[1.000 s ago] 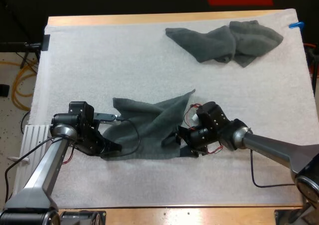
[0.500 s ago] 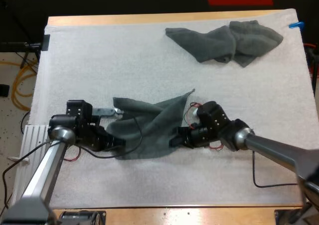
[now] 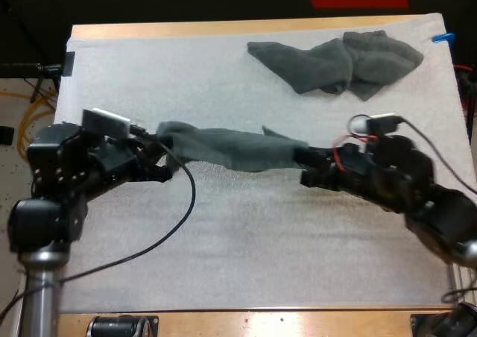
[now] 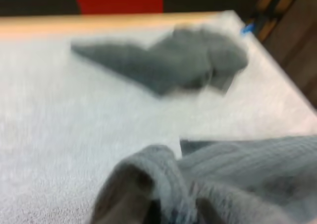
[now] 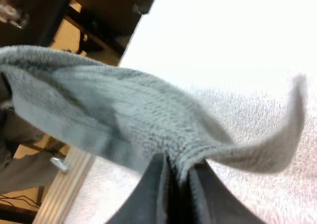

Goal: Pick towel from pile fold and stack

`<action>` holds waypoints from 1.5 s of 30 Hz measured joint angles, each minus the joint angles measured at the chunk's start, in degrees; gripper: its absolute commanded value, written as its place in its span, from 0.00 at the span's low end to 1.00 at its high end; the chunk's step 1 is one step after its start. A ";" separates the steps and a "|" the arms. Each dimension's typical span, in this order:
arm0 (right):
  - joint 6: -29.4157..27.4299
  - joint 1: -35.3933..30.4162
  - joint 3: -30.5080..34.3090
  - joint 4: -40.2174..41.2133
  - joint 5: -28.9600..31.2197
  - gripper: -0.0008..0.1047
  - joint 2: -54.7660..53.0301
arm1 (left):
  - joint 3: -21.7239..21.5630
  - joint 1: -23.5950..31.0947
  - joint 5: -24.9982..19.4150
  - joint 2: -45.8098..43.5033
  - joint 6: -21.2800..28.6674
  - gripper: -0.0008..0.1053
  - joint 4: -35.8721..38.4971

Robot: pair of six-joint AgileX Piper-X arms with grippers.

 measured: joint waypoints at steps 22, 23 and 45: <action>17.48 20.68 -7.35 39.08 5.18 0.01 -12.49 | 4.64 -20.61 -9.89 -19.48 -10.59 0.01 20.58; 18.52 20.83 -7.08 39.56 5.67 0.01 -12.44 | 5.82 -20.61 -10.62 -19.49 -10.80 0.01 20.42; 12.67 -17.14 14.93 -16.00 -12.05 0.01 21.96 | 26.13 -8.87 -11.60 18.55 -9.19 0.01 -37.34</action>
